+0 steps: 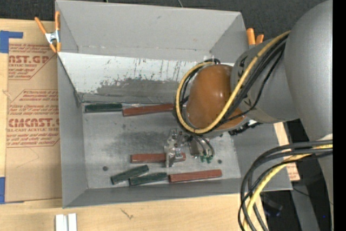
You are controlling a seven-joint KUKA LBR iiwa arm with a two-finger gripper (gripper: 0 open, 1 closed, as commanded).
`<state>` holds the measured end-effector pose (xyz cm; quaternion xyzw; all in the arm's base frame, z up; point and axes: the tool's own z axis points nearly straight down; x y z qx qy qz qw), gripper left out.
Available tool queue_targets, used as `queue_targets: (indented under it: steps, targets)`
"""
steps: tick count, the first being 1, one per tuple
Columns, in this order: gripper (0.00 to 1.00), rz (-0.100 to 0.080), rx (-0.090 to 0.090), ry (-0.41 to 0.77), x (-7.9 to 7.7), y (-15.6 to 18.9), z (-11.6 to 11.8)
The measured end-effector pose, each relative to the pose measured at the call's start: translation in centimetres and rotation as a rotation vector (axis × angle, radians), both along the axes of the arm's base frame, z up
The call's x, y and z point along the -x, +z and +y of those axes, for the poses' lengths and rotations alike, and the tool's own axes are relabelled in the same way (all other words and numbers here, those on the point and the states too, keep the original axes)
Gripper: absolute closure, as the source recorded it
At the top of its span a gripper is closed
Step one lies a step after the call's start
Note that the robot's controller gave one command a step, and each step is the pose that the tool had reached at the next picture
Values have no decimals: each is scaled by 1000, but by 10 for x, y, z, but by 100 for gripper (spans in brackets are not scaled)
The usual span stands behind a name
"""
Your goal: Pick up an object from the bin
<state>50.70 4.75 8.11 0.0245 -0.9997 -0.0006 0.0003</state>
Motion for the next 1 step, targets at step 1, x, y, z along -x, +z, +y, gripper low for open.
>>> queue_targets:
  steps: [1]
  targets:
    - [100, 0, 0, 0, 0, 0, 0]
